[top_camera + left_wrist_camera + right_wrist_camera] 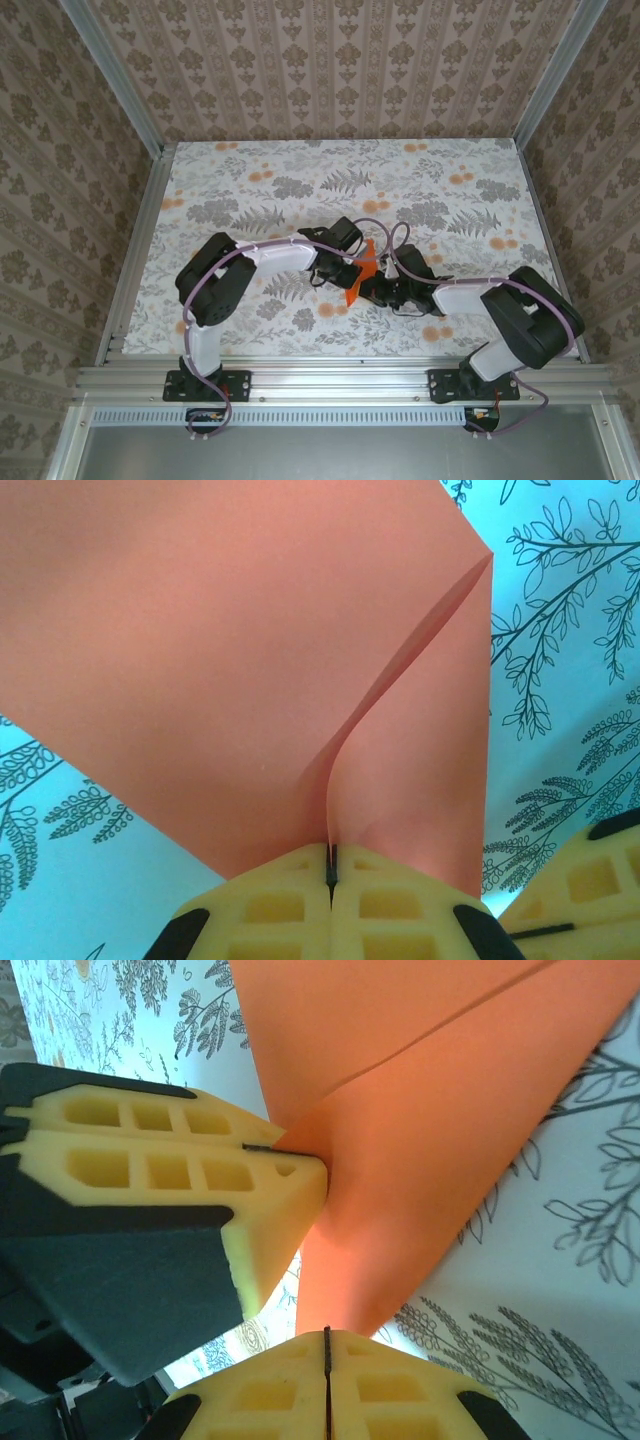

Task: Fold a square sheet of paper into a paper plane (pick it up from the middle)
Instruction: Third fold the triangle at the center of the table.

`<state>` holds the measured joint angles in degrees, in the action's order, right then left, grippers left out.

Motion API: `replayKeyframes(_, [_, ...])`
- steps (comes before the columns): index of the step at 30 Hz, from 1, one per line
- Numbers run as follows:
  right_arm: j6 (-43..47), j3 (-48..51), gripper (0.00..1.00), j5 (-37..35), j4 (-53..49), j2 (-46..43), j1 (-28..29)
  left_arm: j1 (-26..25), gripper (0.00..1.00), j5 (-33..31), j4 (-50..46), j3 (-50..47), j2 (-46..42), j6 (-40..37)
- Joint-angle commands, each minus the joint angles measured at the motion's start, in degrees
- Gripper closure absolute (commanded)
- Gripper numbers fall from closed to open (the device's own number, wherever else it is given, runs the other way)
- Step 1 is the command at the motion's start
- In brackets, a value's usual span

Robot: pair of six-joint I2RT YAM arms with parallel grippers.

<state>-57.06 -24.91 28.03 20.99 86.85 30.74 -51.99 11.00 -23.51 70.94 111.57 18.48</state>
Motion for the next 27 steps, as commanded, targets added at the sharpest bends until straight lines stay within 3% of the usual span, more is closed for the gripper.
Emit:
replayKeyframes(1, [-2.4, 0.4, 0.92, -0.8, 5.2, 2.1, 0.9, 1.5, 1.00, -4.2, -5.5, -3.2, 2.9, 1.1])
replayKeyframes(10, [-1.7, 0.2, 0.92, -2.9, 5.6, 7.6, 1.4, 1.9, 1.00, -4.0, -4.9, -3.8, 3.0, 1.4])
replayKeyframes(21, [-1.6, 0.9, 0.92, -2.8, 2.6, -0.3, 2.3, 2.4, 1.00, -4.5, -4.9, -4.6, 3.0, 1.8])
replayKeyframes(27, [-2.0, 0.3, 0.92, -3.3, 3.6, 2.1, 4.0, 2.4, 1.00, -4.4, -4.8, -4.4, 3.1, 1.9])
